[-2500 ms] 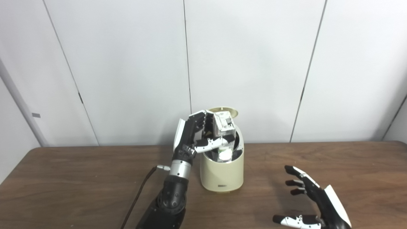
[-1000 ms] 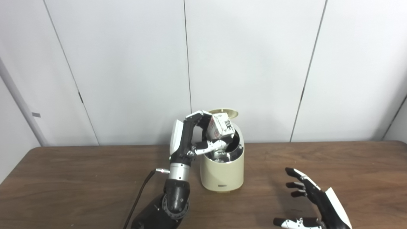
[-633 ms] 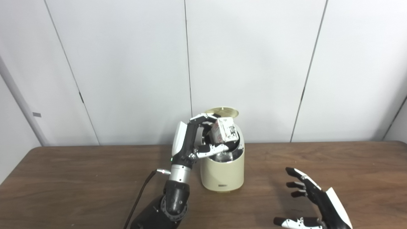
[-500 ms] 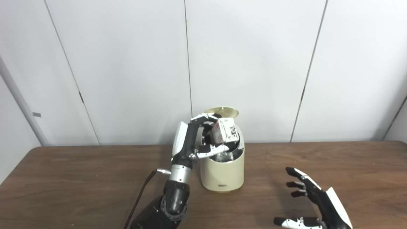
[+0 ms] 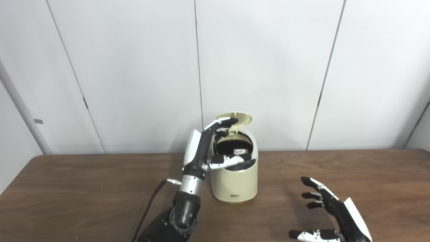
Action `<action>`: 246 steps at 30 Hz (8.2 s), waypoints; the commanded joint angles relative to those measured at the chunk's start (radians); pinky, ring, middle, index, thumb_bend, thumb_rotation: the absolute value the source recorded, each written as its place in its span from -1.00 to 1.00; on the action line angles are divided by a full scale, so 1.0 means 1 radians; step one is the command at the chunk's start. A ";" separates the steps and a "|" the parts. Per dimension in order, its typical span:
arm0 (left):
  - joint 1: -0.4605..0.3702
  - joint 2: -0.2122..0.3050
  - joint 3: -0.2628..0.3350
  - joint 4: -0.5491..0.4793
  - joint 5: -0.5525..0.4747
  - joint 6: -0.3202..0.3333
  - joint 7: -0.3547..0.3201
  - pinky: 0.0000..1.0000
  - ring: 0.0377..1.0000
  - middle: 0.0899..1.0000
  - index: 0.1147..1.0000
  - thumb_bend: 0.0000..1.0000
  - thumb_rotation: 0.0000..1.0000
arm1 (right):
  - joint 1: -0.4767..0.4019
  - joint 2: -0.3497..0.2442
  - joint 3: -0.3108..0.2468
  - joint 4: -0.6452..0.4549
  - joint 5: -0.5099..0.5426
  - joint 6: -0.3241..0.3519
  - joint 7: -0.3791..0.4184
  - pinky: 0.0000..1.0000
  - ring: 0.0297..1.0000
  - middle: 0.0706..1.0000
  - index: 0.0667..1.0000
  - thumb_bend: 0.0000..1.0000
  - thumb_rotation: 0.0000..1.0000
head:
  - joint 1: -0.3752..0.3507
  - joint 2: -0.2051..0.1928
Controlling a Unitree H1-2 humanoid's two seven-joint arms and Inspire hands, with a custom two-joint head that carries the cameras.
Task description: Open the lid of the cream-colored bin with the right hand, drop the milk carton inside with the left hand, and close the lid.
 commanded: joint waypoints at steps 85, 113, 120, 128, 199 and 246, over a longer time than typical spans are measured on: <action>0.606 0.110 0.592 -0.629 -0.127 0.371 -0.643 -0.16 0.02 0.17 0.22 0.22 -1.00 | -0.320 -0.065 -0.011 0.021 -0.012 0.001 0.032 0.34 0.52 0.70 0.65 0.46 -0.50 | -0.027 -0.038; 0.607 0.094 0.597 -0.614 -0.120 0.346 -0.655 -0.14 0.04 0.16 0.22 0.20 -1.00 | -0.771 -0.124 0.260 0.170 -0.194 0.241 0.322 0.69 0.88 0.85 0.82 0.37 0.19 | -0.009 -0.051; 0.604 0.091 0.601 -0.607 -0.108 0.344 -0.653 -0.16 0.02 0.15 0.22 0.17 -1.00 | -0.741 -0.148 0.280 0.115 -0.192 0.223 0.350 0.72 0.91 0.83 0.79 0.40 0.19 | 0.004 -0.048; 0.607 0.084 0.603 -0.615 -0.107 0.352 -0.651 -0.14 0.03 0.17 0.23 0.18 -1.00 | -0.693 -0.202 0.272 0.055 -0.195 0.154 0.364 0.71 0.92 0.73 0.70 0.43 0.22 | 0.011 -0.036; 0.614 0.057 0.609 -0.633 -0.103 0.362 -0.633 -0.17 0.02 0.12 0.19 0.21 -1.00 | -0.681 -0.259 0.403 -0.034 -0.507 0.064 0.653 0.89 0.95 0.61 0.68 0.48 0.08 | 0.047 0.031; 0.629 0.070 0.615 -0.667 -0.122 0.343 -0.650 -0.18 0.01 0.11 0.18 0.27 -0.83 | -0.297 -0.073 -0.049 -0.085 -0.098 0.088 0.267 0.62 0.79 0.90 0.80 0.47 -0.59 | 0.050 0.042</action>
